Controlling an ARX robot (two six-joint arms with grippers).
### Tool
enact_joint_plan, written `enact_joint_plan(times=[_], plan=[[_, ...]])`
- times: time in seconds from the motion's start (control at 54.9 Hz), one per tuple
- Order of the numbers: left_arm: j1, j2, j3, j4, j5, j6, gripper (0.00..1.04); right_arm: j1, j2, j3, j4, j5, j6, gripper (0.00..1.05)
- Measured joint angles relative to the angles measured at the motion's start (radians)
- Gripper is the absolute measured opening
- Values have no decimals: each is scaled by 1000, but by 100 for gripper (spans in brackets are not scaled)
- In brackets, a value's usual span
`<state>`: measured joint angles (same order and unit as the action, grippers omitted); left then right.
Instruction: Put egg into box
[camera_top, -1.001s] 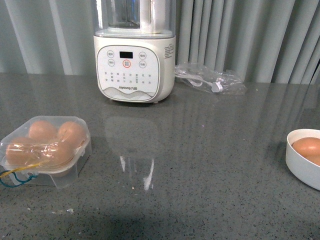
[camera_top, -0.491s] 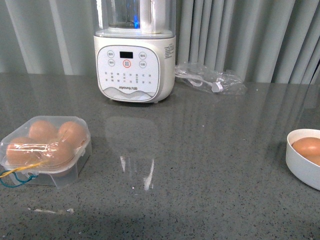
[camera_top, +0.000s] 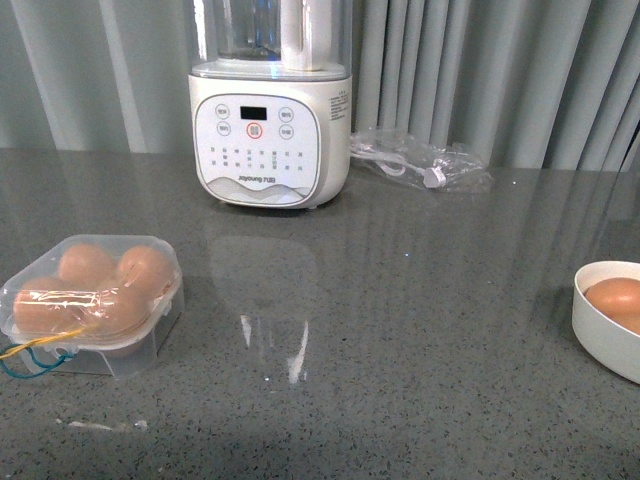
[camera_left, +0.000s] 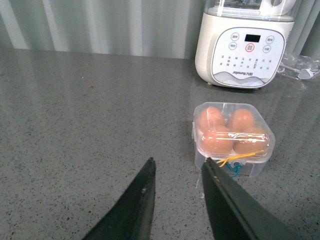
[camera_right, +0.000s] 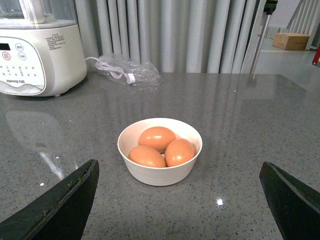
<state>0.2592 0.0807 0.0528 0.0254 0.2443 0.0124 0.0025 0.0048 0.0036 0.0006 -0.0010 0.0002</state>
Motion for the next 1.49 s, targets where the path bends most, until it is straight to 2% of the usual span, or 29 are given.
enact_joint_plan(times=[0.091,0.182,0.291,0.364,0.856,0.892,0.947,1.074,1.129,1.311,1.493], plan=[[-50,-16,-5,-8,-43,-5,3,0,0,0,0,0,0,97],[-88,-45,-24,-11,-85,-11,4,0,0,0,0,0,0,97],[-210,-75,-24,-23,-232,-14,4,0,0,0,0,0,0,97],[-251,-77,-24,-25,-235,-14,4,0,0,0,0,1,0,97],[-257,-77,-24,-25,-243,-14,4,0,0,0,0,1,0,97],[-257,-77,-24,-25,-243,-14,9,0,0,0,0,1,0,97],[-257,-77,-24,-25,-243,-14,24,0,0,0,0,1,0,97],[-257,-77,-24,-25,-243,-15,50,0,0,0,0,1,0,97],[-257,-77,-24,-25,-243,-15,57,0,0,0,0,1,0,97],[-257,-77,-24,-25,-243,-14,99,0,0,0,0,1,0,97],[-257,-77,-24,-25,-243,-14,98,0,0,0,0,1,0,97]])
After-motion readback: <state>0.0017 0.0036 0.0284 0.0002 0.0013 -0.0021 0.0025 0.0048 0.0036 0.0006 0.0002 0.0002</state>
